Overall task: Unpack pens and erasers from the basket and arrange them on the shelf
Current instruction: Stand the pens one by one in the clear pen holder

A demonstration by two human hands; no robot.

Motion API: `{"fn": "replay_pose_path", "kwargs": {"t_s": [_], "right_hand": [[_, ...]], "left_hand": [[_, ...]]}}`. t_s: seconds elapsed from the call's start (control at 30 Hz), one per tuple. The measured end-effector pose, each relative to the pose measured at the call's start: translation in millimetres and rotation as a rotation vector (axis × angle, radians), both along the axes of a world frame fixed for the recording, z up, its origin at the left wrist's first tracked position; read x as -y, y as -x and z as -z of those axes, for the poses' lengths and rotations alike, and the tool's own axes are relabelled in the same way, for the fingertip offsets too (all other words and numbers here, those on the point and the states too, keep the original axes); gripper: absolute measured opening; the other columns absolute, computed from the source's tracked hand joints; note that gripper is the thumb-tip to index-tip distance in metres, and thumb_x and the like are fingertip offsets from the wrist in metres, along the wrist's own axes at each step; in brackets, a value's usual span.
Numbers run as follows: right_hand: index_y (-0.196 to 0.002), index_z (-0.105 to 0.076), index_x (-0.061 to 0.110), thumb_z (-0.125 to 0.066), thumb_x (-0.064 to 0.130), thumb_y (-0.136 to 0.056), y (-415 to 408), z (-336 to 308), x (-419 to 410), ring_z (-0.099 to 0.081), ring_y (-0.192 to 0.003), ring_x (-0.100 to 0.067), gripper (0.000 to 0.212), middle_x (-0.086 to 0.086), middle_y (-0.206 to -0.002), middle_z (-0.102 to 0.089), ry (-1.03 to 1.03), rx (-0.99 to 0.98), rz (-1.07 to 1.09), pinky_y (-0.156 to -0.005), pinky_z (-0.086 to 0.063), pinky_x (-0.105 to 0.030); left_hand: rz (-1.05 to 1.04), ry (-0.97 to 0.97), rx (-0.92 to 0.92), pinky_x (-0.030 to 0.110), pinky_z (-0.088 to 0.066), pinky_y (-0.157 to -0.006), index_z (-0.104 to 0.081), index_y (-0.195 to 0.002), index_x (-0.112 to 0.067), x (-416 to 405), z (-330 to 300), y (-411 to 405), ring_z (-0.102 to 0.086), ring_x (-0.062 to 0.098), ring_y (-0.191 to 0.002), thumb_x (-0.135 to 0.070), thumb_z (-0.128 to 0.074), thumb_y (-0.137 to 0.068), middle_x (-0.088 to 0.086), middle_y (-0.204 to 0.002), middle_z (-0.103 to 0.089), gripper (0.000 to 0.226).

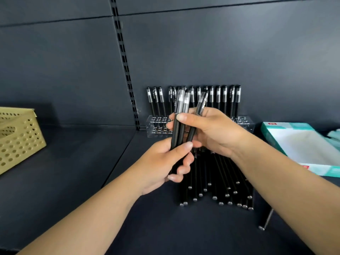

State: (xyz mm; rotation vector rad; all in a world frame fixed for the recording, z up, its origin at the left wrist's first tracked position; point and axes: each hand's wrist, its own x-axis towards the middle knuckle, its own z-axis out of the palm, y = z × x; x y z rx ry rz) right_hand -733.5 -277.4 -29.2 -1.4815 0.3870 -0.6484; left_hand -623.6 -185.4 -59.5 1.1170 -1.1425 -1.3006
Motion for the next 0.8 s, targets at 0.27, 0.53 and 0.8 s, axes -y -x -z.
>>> {"fn": "replay_pose_path", "kwargs": {"t_s": [0.27, 0.53, 0.8], "right_hand": [[-0.081, -0.063, 0.015, -0.062, 0.022, -0.075, 46, -16, 35, -0.065, -0.072, -0.009, 0.009, 0.003, -0.071, -0.07, 0.013, -0.014, 0.254, -0.087, -0.048, -0.032], [-0.067, -0.063, 0.014, -0.059, 0.007, -0.083, 87, -23, 73, -0.061, -0.06, -0.006, 0.018, 0.001, -0.064, -0.064, -0.018, 0.101, 0.456, -0.064, -0.055, -0.018], [-0.077, -0.05, 0.017, -0.052, 0.002, -0.09, 90, -33, 126, -0.059, -0.068, -0.013, 0.02, -0.001, -0.073, -0.056, 0.127, 0.176, 0.81, -0.068, -0.056, -0.025]], "left_hand": [[0.014, 0.068, -0.177, 0.014, -0.027, -0.04, -0.059, -0.099, -0.008, 50, -13, 29, -0.043, 0.006, -0.047, -0.008, -0.046, -0.09, 0.0, -0.06, -0.06, 0.016], [-0.007, 0.14, -0.107, 0.018, -0.037, -0.047, -0.063, -0.1, -0.013, 107, -17, 55, -0.053, 0.007, -0.054, -0.01, -0.046, -0.091, 0.003, -0.072, -0.069, 0.019], [-0.212, 0.297, 0.185, 0.023, -0.054, -0.073, -0.052, -0.107, -0.03, 158, 9, 44, -0.065, 0.005, -0.082, -0.02, -0.039, -0.095, -0.001, -0.087, -0.067, 0.02]]}}
